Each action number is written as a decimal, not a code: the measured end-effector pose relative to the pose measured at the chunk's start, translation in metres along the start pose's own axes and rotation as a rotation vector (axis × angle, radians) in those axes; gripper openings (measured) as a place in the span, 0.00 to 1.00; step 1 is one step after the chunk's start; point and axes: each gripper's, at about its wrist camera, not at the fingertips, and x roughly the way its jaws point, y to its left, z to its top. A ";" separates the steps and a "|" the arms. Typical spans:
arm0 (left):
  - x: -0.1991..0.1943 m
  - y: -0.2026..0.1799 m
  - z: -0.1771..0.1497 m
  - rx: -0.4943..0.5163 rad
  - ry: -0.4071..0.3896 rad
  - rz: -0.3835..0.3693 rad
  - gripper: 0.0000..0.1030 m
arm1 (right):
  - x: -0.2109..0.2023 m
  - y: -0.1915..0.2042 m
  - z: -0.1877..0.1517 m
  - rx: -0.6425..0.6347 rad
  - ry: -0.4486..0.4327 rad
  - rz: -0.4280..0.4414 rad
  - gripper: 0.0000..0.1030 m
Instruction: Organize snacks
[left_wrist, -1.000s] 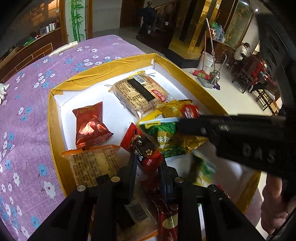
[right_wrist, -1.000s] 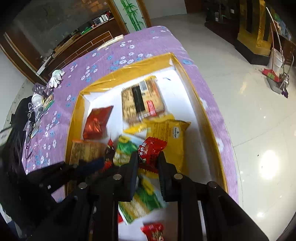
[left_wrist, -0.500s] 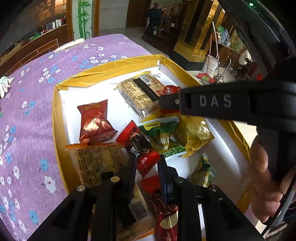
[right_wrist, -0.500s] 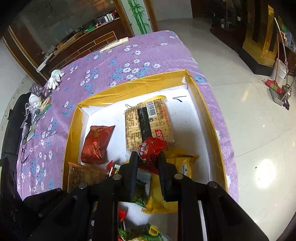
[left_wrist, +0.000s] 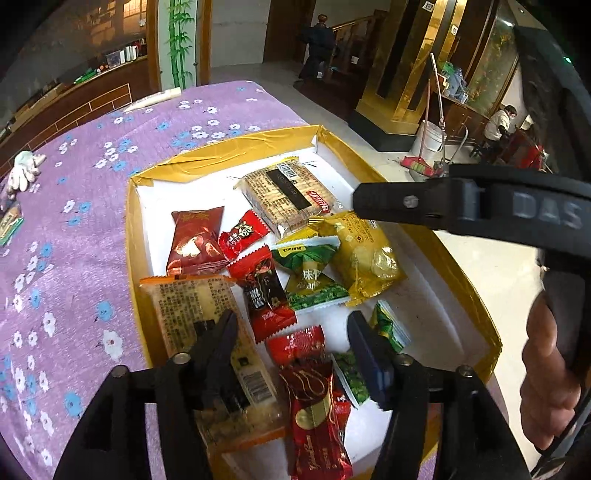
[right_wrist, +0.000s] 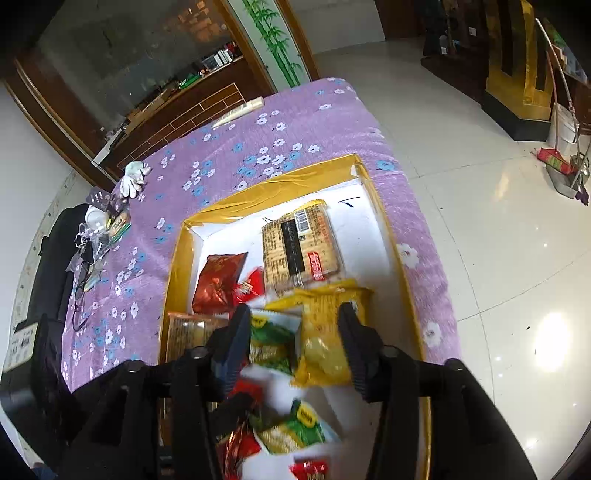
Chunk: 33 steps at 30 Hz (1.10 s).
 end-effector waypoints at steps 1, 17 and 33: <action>-0.003 -0.002 -0.002 0.002 -0.006 0.001 0.65 | -0.007 -0.001 -0.005 0.010 -0.020 -0.005 0.63; -0.060 0.033 -0.057 0.147 -0.057 0.016 0.77 | -0.059 0.020 -0.121 0.216 -0.103 -0.196 0.90; -0.099 0.090 -0.105 0.213 -0.099 0.085 0.95 | -0.077 0.108 -0.189 0.162 -0.228 -0.398 1.00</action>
